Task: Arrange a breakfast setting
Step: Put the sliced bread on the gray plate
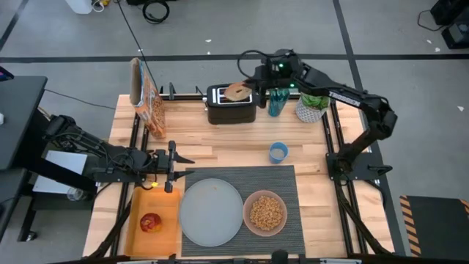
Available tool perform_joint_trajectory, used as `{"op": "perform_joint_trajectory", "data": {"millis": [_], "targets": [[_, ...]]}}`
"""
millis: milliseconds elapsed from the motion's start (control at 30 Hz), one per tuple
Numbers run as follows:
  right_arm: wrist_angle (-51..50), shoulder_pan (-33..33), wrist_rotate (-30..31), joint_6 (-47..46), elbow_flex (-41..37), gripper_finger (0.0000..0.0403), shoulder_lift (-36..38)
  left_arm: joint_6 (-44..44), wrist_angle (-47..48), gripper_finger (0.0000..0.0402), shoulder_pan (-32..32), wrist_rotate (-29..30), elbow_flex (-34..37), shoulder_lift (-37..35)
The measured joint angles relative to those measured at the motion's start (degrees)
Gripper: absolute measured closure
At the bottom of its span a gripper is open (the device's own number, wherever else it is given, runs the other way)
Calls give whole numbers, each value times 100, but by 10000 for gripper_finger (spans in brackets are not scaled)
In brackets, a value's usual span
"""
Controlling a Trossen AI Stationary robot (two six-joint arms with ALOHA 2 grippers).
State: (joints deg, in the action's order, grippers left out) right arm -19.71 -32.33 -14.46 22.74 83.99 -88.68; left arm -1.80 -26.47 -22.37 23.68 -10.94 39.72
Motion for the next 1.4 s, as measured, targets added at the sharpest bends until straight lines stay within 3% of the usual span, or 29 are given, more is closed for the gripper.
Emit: {"op": "perform_joint_trajectory", "data": {"millis": [200, 333, 700, 1000, 1400], "targets": [[-385, 286, -1526, -605, 2, 351, 229, 11, -228, 244, 0, 0, 0, -13], [-638, 751, -2027, -845, -22, 351, -53, 9, -188, 244, 0, 4, -62, -49], [88, 2371, -2134, -1608, -692, 351, -1145, -28, -46, 244, 0, 4, -142, -52], [982, 3116, -2177, -2396, -708, 351, -1900, 264, 127, 244, -33, 1, -148, -54], [1721, 3513, -2151, -3101, -708, 351, -2781, 913, 3001, 248, -448, -5, -1453, -50]]}}
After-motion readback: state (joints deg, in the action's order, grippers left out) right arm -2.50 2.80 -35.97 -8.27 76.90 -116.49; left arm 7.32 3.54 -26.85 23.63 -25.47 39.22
